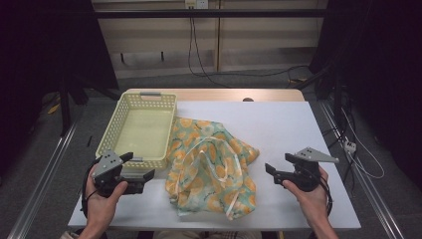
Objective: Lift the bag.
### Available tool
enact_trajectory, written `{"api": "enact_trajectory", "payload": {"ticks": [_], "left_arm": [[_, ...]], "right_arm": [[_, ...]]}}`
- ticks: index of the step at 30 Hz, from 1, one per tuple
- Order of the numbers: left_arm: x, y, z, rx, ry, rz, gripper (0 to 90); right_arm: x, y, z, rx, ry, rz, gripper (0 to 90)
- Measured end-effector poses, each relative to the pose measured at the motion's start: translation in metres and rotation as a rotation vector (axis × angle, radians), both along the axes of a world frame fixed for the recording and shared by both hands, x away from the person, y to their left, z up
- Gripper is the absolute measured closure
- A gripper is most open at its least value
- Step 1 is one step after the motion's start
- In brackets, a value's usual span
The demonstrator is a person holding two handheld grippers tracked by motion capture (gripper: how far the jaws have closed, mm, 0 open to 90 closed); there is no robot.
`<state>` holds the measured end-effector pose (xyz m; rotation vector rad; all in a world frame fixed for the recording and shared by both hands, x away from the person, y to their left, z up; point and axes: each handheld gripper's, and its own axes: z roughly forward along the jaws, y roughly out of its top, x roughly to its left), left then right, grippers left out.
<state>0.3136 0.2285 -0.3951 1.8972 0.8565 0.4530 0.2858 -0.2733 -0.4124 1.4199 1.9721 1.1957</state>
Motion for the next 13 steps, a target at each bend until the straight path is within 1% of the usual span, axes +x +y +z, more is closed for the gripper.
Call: {"api": "enact_trajectory", "payload": {"ticks": [2, 5, 6, 7, 8, 9, 10, 12, 13], "left_arm": [[-0.003, 0.000, -0.004, 0.002, -0.010, 0.004, 5.9], [-0.006, 0.002, -0.010, -0.012, -0.010, 0.016, 5.9], [-0.006, 0.003, -0.012, -0.010, -0.010, 0.019, 5.9], [-0.007, 0.004, -0.013, -0.022, -0.005, 0.023, 5.9], [-0.007, 0.006, -0.013, -0.021, -0.013, 0.039, 6.2], [-0.006, 0.007, -0.013, -0.029, -0.013, 0.048, 6.4], [-0.006, 0.008, -0.013, -0.045, -0.006, 0.058, 6.4], [-0.006, 0.009, -0.014, -0.050, -0.014, 0.069, 6.4], [-0.006, 0.009, -0.014, -0.050, -0.010, 0.066, 6.4]], "right_arm": [[-0.003, -0.001, -0.004, 0.006, 0.003, -0.008, 17.2], [-0.008, -0.003, -0.009, -0.007, -0.006, -0.028, 17.2], [-0.009, -0.003, -0.012, -0.005, 0.002, -0.030, 17.2], [-0.009, -0.003, -0.015, -0.005, 0.011, -0.030, 17.2], [-0.009, -0.003, -0.017, -0.002, 0.021, -0.029, 17.2], [-0.009, -0.003, -0.017, 0.001, 0.027, -0.029, 17.2], [-0.008, -0.004, -0.017, -0.001, 0.024, -0.029, 17.2], [-0.008, -0.003, -0.016, 0.005, 0.019, -0.034, 17.1], [-0.008, -0.003, -0.016, 0.002, 0.018, -0.034, 17.1]]}}
